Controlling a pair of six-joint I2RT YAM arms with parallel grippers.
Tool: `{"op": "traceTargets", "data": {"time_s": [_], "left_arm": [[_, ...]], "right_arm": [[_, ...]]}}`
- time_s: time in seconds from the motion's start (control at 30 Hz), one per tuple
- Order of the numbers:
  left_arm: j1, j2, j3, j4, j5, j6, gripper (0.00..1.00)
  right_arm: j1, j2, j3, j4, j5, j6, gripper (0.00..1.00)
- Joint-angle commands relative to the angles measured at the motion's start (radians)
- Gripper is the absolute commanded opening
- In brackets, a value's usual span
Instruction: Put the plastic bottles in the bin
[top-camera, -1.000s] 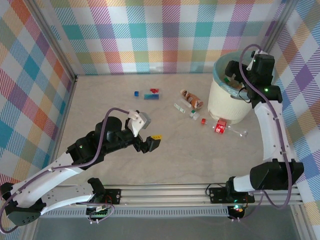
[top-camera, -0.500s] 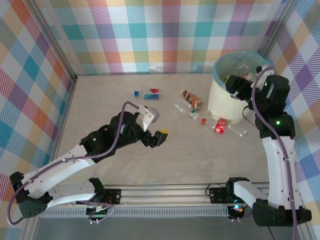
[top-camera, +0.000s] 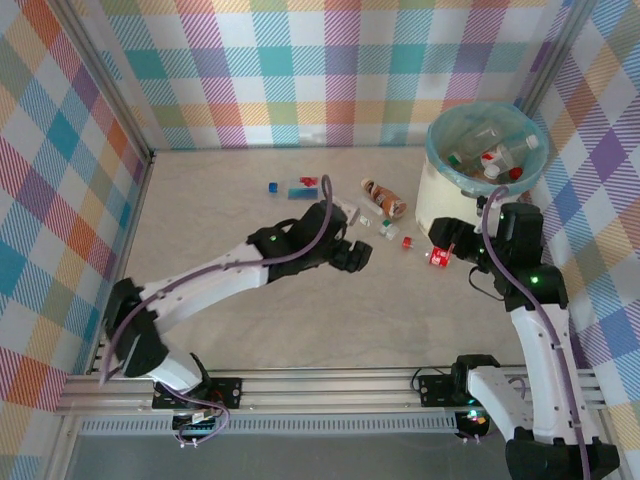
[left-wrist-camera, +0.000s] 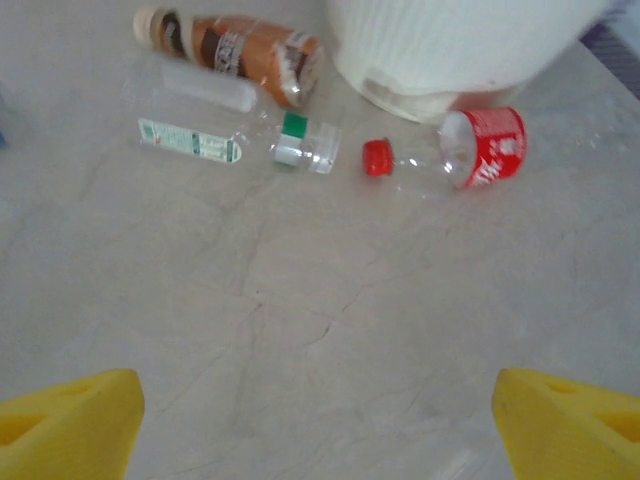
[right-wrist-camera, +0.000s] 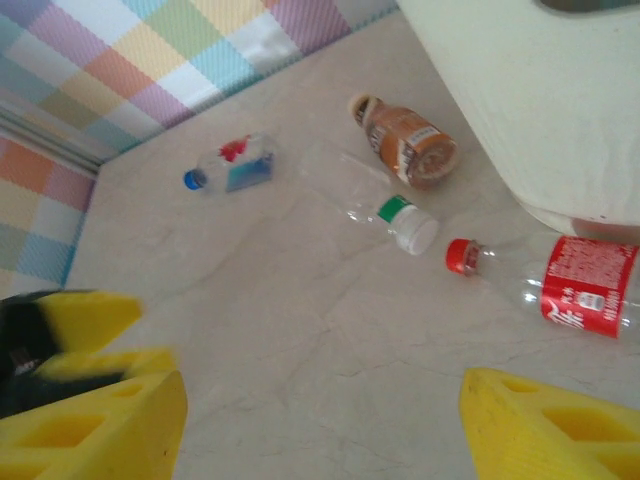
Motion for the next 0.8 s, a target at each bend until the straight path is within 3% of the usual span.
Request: {"op": "traceTargets", "data": {"time_s": [0.0, 0.3, 0.77], "left_arm": [[0.073, 0.116, 0.052, 0.003, 0.103, -0.282, 0.90], [0.080, 0.445, 0.271, 0.056, 0.122, -0.531, 0.90], [0.050, 0.724, 0.601, -0.046, 0.068, -0.614, 0.90]], "right_arm": [[0.008, -0.032, 0.016, 0.034, -0.041, 0.033, 0.73], [0.011, -0.097, 0.027, 0.030, -0.066, 0.037, 0.73], [0.011, -0.129, -0.034, 0.022, -0.127, 0.023, 0.74]]}}
